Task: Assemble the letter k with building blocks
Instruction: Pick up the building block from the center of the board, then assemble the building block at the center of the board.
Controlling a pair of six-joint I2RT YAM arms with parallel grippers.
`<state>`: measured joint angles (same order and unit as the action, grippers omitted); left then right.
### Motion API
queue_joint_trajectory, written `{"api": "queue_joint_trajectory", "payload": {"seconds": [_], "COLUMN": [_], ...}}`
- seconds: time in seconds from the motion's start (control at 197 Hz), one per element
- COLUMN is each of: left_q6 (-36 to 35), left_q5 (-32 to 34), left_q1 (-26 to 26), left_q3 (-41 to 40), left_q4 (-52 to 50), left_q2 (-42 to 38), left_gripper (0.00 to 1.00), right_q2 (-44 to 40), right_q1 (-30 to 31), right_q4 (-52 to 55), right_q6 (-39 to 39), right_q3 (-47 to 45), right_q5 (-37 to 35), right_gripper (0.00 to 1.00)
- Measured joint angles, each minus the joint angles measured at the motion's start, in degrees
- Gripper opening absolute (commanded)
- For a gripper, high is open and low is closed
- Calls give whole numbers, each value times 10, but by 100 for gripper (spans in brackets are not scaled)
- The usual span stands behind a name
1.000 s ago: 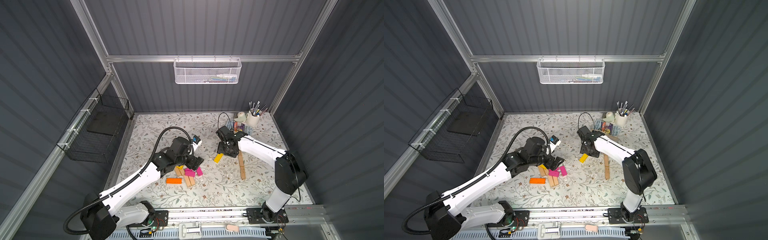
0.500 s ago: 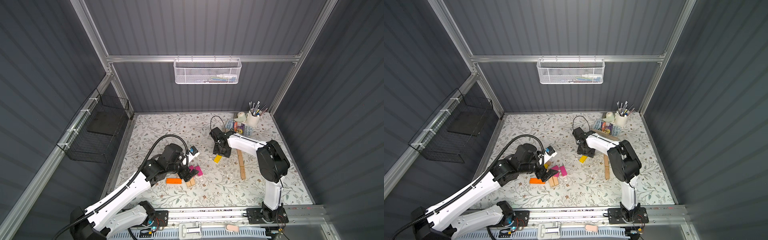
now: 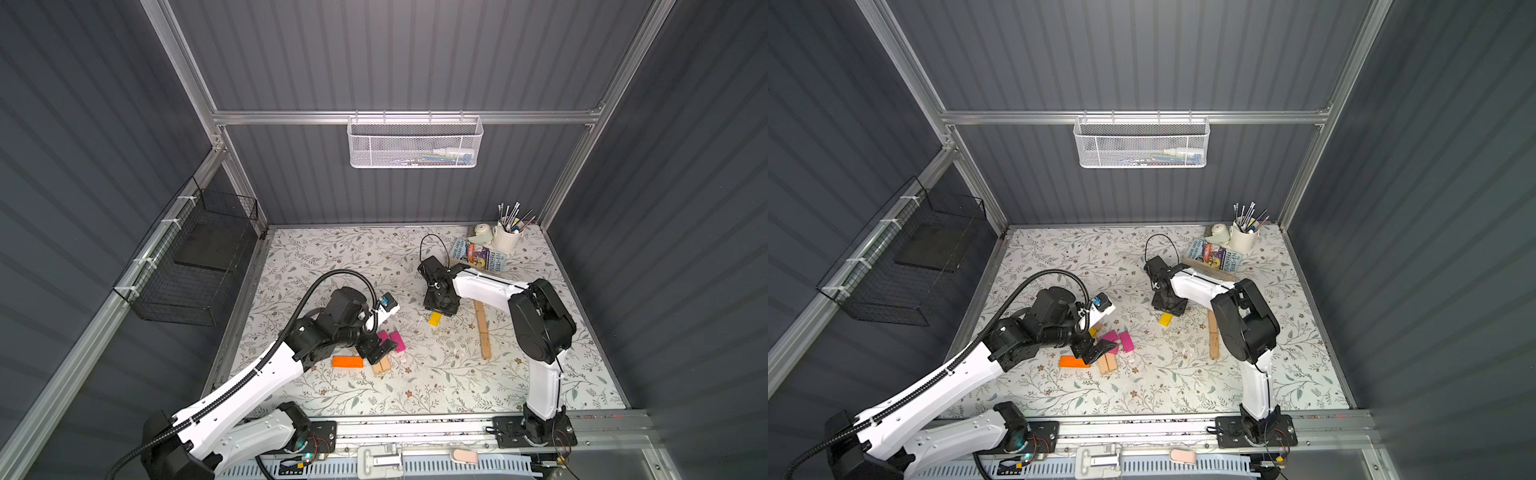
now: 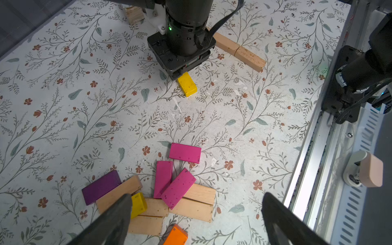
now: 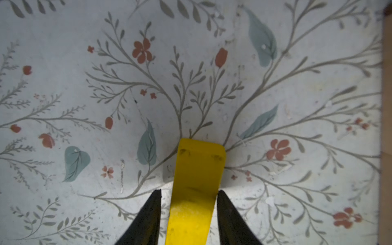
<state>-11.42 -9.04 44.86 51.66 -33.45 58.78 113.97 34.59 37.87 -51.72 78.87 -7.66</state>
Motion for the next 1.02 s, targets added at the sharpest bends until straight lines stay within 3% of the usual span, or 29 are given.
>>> {"api": "queue_joint_trajectory", "payload": {"seconds": [0.315, 0.594, 0.781, 1.02], "left_q6": [0, 0, 15, 53], "left_q5": [0, 0, -12, -46], "left_q1": [0, 0, 0, 0], "left_q3": [0, -2, -9, -23], "left_q4": [0, 2, 27, 100], "left_q2": [7, 7, 7, 5], "left_gripper": [97, 97, 97, 97], "right_q2": [0, -14, -106, -255], "right_q1": [0, -1, -19, -111], "right_q4": [-2, -8, -10, -14], "right_q6": [-4, -13, -31, -49], "right_q3": [-10, -24, -71, -148], "right_q5": [0, -4, -16, -48], "right_gripper": [34, 31, 31, 31]}}
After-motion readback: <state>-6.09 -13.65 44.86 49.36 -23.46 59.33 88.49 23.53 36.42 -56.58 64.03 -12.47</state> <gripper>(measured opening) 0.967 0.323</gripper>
